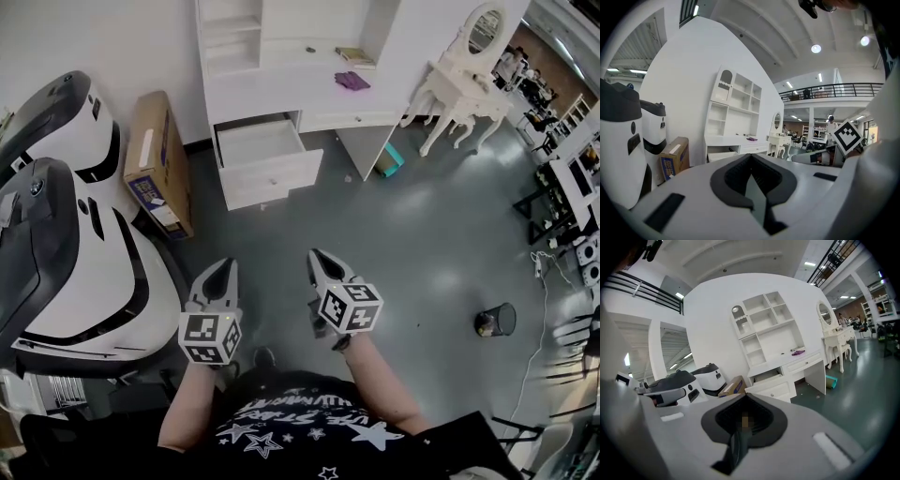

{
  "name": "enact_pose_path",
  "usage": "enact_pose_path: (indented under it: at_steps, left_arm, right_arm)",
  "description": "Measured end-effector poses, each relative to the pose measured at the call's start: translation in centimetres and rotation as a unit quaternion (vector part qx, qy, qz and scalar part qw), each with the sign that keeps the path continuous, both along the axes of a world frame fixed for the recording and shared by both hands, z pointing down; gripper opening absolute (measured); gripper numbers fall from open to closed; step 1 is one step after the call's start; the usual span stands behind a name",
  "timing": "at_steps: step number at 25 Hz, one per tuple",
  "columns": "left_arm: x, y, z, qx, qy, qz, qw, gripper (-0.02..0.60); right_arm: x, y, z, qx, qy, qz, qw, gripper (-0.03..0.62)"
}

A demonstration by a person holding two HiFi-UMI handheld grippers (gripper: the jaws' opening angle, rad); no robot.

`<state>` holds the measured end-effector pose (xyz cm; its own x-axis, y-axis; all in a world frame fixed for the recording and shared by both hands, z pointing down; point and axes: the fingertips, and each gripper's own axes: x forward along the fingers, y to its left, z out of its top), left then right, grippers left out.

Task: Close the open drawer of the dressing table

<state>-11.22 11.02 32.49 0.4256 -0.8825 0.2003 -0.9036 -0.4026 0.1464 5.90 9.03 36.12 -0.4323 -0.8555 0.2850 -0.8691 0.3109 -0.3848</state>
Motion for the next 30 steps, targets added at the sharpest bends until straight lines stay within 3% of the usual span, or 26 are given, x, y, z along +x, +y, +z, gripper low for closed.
enact_pose_path:
  at_steps: [7,11,19,30]
  left_arm:
    - [-2.6,-3.5,0.1,0.001,0.006,0.018,0.9998,0.009]
    - [-4.0,-5.1,0.7,-0.006,0.011,0.020,0.9997,0.009]
    - [-3.7,-7.1,2.2,-0.022,0.021,0.031,0.9991,0.009]
    - [-2.4,-13.6,3.3,-0.031,0.002,-0.014,0.9994,0.009]
  right_arm:
    - [-1.9,-4.4,0.0,-0.002,-0.003,0.031,1.000,0.003]
    - [-3.0,-5.1,0.6,-0.006,0.014,0.025,1.000,0.003]
    - [-0.3,-6.0,2.8,-0.026,0.030,0.054,0.998,0.003]
    - [-0.3,-15.5,4.1,-0.014,0.037,0.022,0.999,0.003]
